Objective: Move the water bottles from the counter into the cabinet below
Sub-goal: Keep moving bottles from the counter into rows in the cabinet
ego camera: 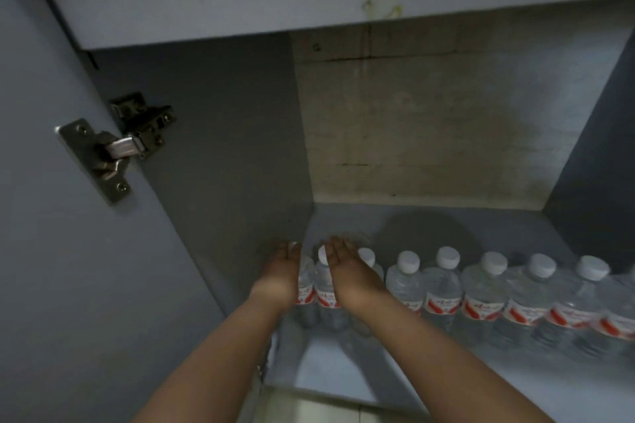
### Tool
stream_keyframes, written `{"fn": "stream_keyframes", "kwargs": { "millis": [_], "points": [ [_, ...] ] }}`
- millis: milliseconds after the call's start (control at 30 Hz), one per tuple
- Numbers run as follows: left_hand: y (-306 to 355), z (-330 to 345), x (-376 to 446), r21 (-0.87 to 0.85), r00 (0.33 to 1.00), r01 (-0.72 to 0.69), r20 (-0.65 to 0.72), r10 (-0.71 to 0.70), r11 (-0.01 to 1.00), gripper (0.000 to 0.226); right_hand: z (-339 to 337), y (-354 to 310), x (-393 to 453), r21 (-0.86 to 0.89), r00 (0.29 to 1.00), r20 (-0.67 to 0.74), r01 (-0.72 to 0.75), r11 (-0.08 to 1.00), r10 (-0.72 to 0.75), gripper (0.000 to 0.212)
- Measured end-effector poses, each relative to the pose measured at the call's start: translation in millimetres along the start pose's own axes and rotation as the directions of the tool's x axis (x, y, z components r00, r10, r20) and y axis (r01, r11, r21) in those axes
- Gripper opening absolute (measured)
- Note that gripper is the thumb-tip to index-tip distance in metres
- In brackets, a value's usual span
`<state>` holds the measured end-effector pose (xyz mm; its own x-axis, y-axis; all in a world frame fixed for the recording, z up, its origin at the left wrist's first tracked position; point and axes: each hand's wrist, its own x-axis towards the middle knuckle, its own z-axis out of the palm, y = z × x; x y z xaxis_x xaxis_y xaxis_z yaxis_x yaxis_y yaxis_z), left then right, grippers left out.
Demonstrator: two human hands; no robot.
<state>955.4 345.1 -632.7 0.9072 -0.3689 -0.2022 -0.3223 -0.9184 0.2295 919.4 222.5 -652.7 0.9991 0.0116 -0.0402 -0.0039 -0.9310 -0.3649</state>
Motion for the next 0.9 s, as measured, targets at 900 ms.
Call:
{"fn": "stream_keyframes", "kwargs": {
  "millis": [900],
  "points": [
    [169, -302, -300, 0.018, 0.984, 0.161, 0.077, -0.162, 0.987, 0.050, -377, -105, -256, -0.188, 0.998, 0.054, 0.036, 0.982, -0.027, 0.037]
  ]
}}
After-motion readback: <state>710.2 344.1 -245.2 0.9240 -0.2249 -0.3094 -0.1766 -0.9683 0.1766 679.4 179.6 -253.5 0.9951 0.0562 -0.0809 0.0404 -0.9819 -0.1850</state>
